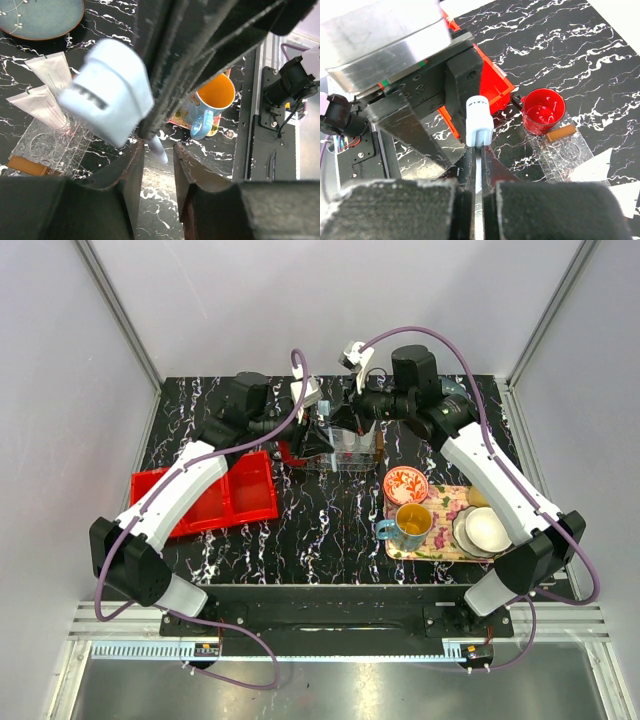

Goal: Prepare toiletry sets of a toothbrush and toothpaste on the tray

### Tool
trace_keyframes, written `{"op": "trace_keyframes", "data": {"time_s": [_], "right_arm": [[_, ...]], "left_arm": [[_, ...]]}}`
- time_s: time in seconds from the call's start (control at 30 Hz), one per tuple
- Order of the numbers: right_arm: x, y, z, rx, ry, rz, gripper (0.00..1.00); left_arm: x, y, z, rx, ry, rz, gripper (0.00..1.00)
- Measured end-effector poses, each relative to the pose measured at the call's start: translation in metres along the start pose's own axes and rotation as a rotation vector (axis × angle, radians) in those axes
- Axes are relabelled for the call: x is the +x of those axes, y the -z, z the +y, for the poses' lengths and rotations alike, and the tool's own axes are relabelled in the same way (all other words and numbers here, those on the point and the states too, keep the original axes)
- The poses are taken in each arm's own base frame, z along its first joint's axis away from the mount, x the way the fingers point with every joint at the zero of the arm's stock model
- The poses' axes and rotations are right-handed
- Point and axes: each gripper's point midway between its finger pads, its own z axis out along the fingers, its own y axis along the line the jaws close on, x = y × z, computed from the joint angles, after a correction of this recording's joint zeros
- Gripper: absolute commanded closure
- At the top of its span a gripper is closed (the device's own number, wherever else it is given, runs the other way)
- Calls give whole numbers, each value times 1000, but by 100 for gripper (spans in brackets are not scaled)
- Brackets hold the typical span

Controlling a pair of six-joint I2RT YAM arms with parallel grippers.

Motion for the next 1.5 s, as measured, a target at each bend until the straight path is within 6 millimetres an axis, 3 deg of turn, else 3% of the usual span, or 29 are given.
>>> {"op": "trace_keyframes", "data": {"time_s": [0.1, 0.2, 0.4, 0.6, 0.73, 1.0, 1.5], "right_arm": [[0, 0, -8, 44, 6, 1, 100], [-3, -2, -19, 95, 29, -16, 100], [-6, -6, -39, 177, 63, -43, 100], [-3, -26, -66, 243, 95, -86, 100], [18, -47, -89, 288, 89, -92, 100], [58, -72, -119, 361, 84, -89, 100], [55, -82, -149, 451, 123, -181, 100]], "left_arm": [[1, 1, 1, -8, -7, 3, 48], [-1, 6, 4, -25, -8, -3, 42], [-8, 41, 20, -117, -7, -46, 39], [-9, 67, 26, -184, -11, -74, 38], [-2, 71, 33, -204, 10, -68, 38], [13, 74, 41, -225, 46, -53, 38], [22, 74, 48, -259, 64, -40, 38]]}}
